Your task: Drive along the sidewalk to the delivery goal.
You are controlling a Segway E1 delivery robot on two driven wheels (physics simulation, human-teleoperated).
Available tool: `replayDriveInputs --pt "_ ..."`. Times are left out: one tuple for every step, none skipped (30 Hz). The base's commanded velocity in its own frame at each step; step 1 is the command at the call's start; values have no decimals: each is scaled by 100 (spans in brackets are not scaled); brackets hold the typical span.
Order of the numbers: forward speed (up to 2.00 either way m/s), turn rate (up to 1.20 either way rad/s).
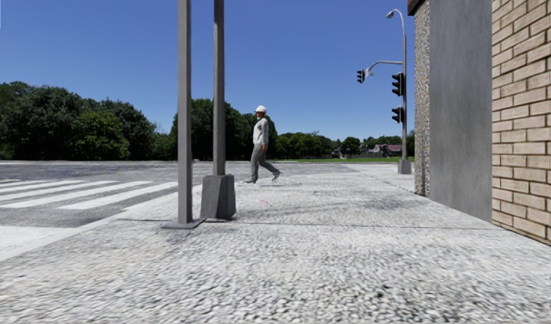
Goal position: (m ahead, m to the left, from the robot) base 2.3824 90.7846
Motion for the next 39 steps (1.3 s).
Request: replayDriveInputs --pt "200 0" --pt "200 0" --pt "200 0" --pt "200 0" --pt "200 0" --pt "200 0" --pt "200 0" --pt "200 0" --pt "200 0" --pt "200 0" --pt "200 0" --pt "200 0" --pt "200 0" --pt "200 0" --pt "200 0" --pt "200 0" --pt "200 0" --pt "200 0" --pt "200 0" --pt "200 0" --pt "200 0" --pt "200 0" --pt "200 0" --pt "200 0" --pt "200 0" --pt "200 0" --pt "200 0" --pt "200 0" --pt "200 0" --pt "200 0" --pt "200 0" --pt "200 0" --pt "200 0" --pt "200 0" --pt "200 0" --pt "200 0" --pt "200 0" --pt "200 0" --pt "200 0"
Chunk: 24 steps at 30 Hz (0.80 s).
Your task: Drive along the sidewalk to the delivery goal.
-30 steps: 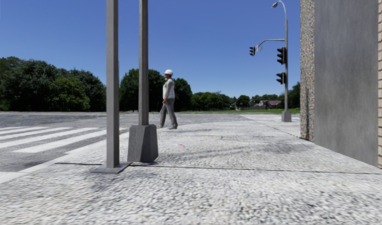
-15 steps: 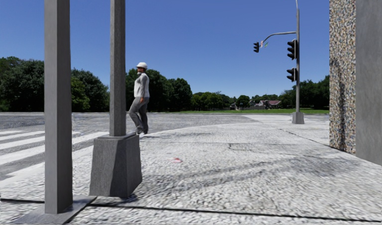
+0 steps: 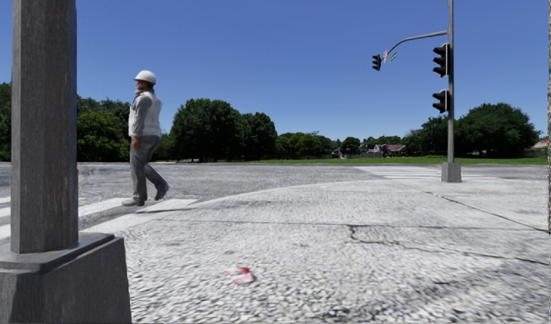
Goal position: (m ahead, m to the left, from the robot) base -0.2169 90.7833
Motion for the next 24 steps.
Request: replayDriveInputs --pt "200 0" --pt "200 0" --pt "200 0" --pt "200 0" --pt "200 0" --pt "199 0" --pt "182 2" --pt "182 2" --pt "162 18" --pt "144 25" --pt "136 29" --pt "136 29" --pt "133 34" --pt "132 37" --pt "132 45" --pt "131 55" --pt "131 55" --pt "131 61" --pt "131 64" --pt "131 65" --pt "131 65" --pt "131 66" --pt "131 67" --pt "131 67"
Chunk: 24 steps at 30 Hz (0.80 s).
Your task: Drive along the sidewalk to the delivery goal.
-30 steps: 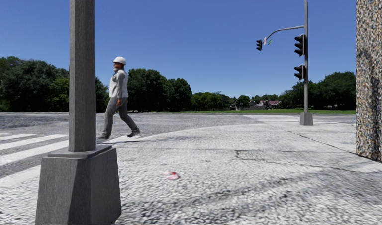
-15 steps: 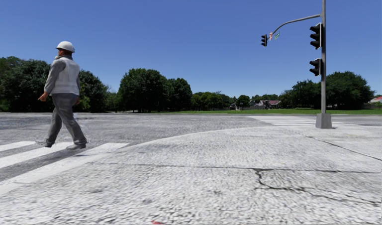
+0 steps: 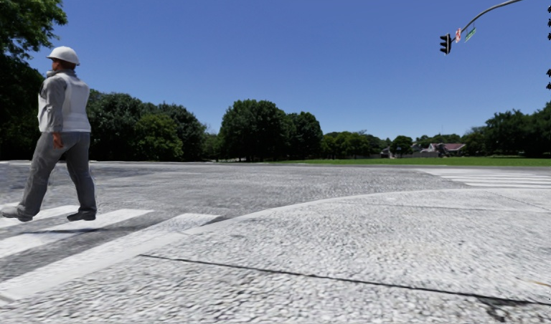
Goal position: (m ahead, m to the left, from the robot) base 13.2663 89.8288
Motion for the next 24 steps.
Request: replayDriveInputs --pt "131 67" --pt "131 67" --pt "131 67" --pt "131 67" --pt "132 67" --pt "132 67" --pt "134 67" --pt "136 67" --pt "136 67" --pt "136 67" --pt "137 67" --pt "137 67" --pt "137 67" --pt "137 67" --pt "137 67" --pt "137 67" --pt "137 67" --pt "137 67" --pt "137 67" --pt "137 67" --pt "138 67" --pt "138 67" --pt "138 67" --pt "138 67"
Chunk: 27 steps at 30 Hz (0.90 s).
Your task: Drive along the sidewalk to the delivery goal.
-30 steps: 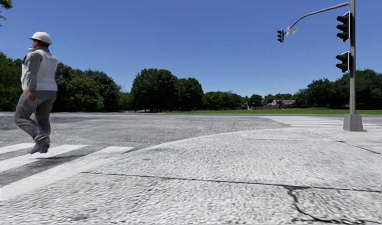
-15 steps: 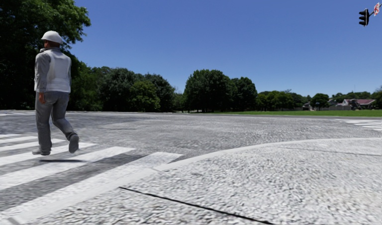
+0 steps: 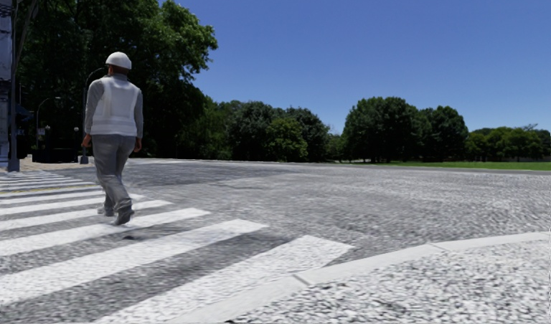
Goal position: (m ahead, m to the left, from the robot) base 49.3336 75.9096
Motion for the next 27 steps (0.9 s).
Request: replayDriveInputs --pt "138 67" --pt "138 67" --pt "138 67" --pt "138 67" --pt "138 67" --pt "138 67" --pt "138 67" --pt "138 67" --pt "138 67" --pt "139 67" --pt "139 67" --pt "139 67" --pt "139 67" --pt "139 67" --pt "139 67" --pt "139 67" --pt "139 67" --pt "139 67" --pt "139 67" --pt "139 67" --pt "139 67" --pt "139 67" --pt "139 67" --pt "139 67" --pt "139 67" --pt "139 67" --pt "139 67"
